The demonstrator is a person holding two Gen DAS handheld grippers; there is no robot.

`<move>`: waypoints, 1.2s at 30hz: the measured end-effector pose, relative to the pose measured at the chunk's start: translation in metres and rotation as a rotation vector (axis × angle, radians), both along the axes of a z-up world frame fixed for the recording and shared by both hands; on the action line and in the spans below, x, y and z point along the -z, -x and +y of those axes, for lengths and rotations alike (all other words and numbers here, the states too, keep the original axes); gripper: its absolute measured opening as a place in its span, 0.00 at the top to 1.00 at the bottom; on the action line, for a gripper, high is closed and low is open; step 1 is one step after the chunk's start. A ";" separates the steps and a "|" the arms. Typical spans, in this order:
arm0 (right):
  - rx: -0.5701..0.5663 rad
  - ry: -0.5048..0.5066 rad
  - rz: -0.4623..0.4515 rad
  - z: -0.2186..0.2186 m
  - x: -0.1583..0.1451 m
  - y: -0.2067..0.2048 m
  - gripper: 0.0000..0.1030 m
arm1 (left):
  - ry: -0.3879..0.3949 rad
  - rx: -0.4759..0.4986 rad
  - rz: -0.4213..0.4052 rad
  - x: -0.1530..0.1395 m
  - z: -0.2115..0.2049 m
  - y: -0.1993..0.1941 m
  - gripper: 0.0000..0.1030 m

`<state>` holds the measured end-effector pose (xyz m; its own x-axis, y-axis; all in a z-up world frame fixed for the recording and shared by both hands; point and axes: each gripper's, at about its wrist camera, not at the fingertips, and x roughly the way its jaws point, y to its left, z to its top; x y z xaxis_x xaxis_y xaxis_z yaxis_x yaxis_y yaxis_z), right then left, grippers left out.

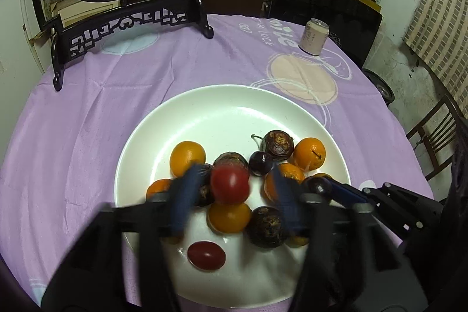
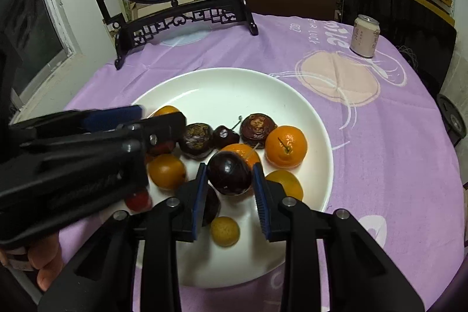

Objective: Organize fruits

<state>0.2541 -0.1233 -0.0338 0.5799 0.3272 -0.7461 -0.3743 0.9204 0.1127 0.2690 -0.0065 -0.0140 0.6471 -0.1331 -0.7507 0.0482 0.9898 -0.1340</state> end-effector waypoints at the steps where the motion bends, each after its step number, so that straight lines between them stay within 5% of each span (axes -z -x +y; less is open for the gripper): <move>1: 0.003 0.009 -0.001 0.000 0.001 0.000 0.63 | -0.006 -0.004 -0.008 -0.001 0.000 0.001 0.40; 4: 0.013 0.012 -0.016 -0.002 0.002 0.003 0.44 | -0.001 -0.010 -0.026 -0.005 0.003 0.007 0.40; 8: 0.038 0.049 -0.077 -0.007 0.002 0.013 0.41 | 0.020 -0.028 -0.044 -0.010 0.011 0.027 0.33; 11: 0.039 0.038 -0.087 -0.012 0.004 0.023 0.38 | 0.033 -0.032 -0.073 -0.014 0.017 0.057 0.17; 16: 0.068 0.027 -0.098 -0.017 0.003 0.051 0.04 | 0.003 -0.025 -0.136 -0.019 0.018 0.124 0.07; 21: 0.053 0.054 -0.099 -0.019 0.002 0.103 0.04 | -0.073 0.007 -0.132 -0.011 0.007 0.186 0.03; 26: 0.072 0.079 -0.069 -0.032 0.009 0.152 0.04 | -0.069 -0.006 -0.133 -0.012 0.007 0.223 0.02; 36: 0.107 0.049 -0.079 -0.050 -0.002 0.189 0.04 | -0.074 -0.056 -0.146 -0.012 0.010 0.236 0.02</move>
